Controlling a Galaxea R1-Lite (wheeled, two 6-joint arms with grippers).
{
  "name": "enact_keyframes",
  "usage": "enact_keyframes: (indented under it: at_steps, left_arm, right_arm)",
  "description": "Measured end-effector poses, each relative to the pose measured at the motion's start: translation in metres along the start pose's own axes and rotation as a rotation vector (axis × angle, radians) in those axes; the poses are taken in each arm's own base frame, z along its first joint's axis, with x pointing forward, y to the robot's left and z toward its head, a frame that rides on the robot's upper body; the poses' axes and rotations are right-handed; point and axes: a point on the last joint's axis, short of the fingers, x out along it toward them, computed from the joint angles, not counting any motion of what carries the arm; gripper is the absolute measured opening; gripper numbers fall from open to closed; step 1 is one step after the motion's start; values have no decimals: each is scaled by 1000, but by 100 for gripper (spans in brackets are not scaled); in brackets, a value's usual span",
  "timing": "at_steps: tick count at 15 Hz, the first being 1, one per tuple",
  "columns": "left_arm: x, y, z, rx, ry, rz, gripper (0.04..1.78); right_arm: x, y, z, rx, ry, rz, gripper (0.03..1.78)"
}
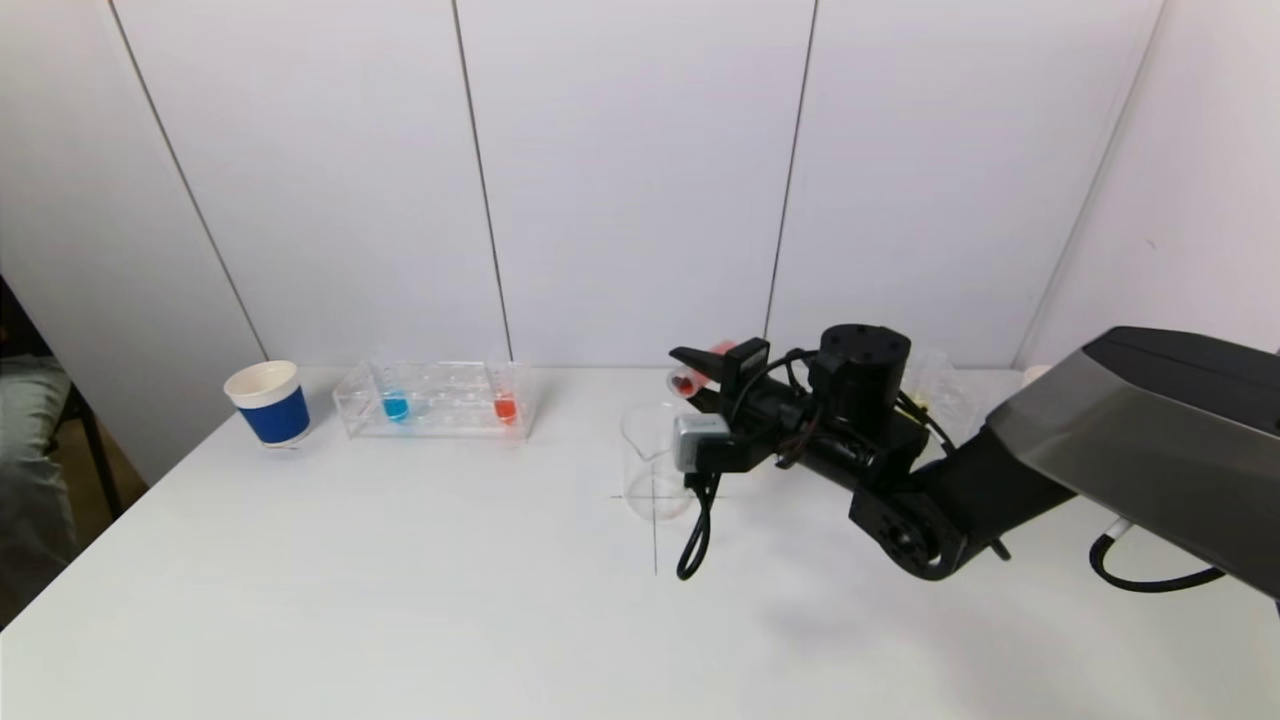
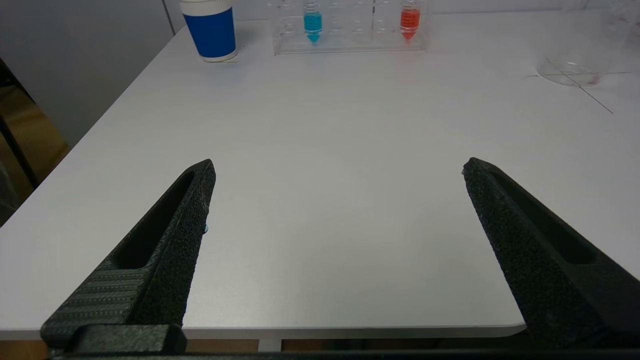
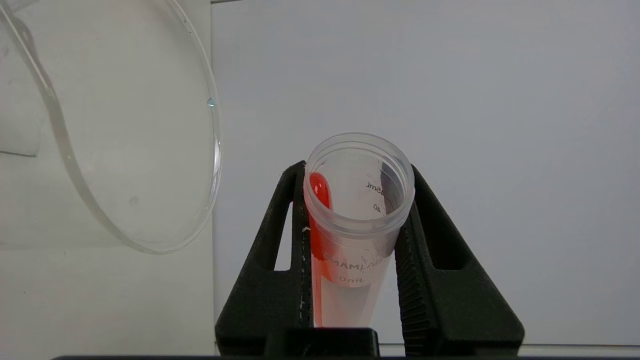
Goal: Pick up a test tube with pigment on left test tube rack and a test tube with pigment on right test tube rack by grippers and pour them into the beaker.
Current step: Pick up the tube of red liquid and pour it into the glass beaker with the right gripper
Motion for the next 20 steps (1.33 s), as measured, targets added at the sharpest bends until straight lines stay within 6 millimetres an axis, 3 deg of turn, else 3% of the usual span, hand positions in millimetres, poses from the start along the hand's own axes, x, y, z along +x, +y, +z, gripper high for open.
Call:
enact_keyframes:
  at_steps: [20]
  left_arm:
    - [0, 0, 0, 0, 0, 0, 173]
  right_arm:
    - [0, 3, 0, -90, 63, 19, 52]
